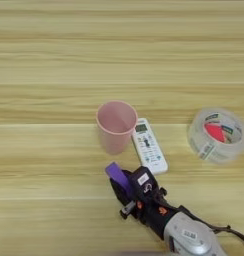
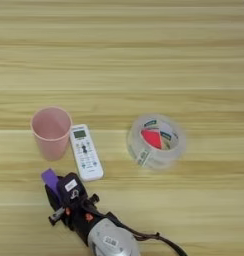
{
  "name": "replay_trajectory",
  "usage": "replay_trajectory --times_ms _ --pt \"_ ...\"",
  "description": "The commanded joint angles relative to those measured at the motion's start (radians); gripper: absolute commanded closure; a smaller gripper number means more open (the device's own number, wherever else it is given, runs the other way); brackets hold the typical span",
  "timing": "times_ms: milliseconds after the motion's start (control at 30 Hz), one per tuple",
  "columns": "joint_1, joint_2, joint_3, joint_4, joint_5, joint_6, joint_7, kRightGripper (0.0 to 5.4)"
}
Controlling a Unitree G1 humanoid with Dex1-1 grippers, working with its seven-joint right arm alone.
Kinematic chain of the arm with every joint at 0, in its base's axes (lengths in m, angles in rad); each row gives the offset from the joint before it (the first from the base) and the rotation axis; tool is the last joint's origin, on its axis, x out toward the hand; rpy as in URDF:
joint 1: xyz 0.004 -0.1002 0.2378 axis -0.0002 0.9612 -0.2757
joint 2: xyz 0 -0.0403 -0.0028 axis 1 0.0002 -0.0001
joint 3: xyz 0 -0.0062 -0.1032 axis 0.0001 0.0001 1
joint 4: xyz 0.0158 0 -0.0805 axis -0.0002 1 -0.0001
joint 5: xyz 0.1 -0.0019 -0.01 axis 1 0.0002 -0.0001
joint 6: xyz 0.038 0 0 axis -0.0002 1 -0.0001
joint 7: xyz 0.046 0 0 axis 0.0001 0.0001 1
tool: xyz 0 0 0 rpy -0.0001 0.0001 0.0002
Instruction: Move the objects on the table
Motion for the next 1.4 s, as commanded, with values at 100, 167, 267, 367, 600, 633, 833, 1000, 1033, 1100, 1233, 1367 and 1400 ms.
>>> replay_trajectory --times_ms 100,167,267,367,600,633,833,1000,1033,1100,1233,1367,1400 --pt "-0.001 -0.001 -0.017 0.0 -0.018 -0.002 -0.009 3.99" --pt "0.0 0.0 -0.018 -0.001 -0.017 -0.003 -0.009 3.6" --pt "0.001 0.001 -0.021 -0.004 -0.018 -0.003 -0.008 3.28" --pt "0.001 0.001 -0.022 -0.008 -0.02 -0.003 -0.007 2.98" --pt "0.004 0.002 -0.023 -0.036 -0.026 0.006 -0.005 2.21" --pt "0.005 0.002 -0.023 -0.043 -0.026 0.008 -0.005 2.11" --pt "0.013 -0.008 -0.019 -0.104 -0.031 0.032 0.004 1.5" --pt "0.016 -0.015 -0.017 -0.128 -0.031 0.048 0.009 0.98" --pt "0.017 -0.016 -0.014 -0.134 -0.031 0.05 0.01 0.82" --pt "0.019 -0.016 -0.009 -0.142 -0.031 0.052 0.012 0.67" --pt "0.019 -0.013 -0.01 -0.153 -0.029 0.052 0.014 0.3" --pt "0.018 -0.013 -0.015 -0.173 -0.026 0.053 0.013 0.02" --pt "0.018 -0.013 -0.016 -0.181 -0.026 0.055 0.013 0.02"
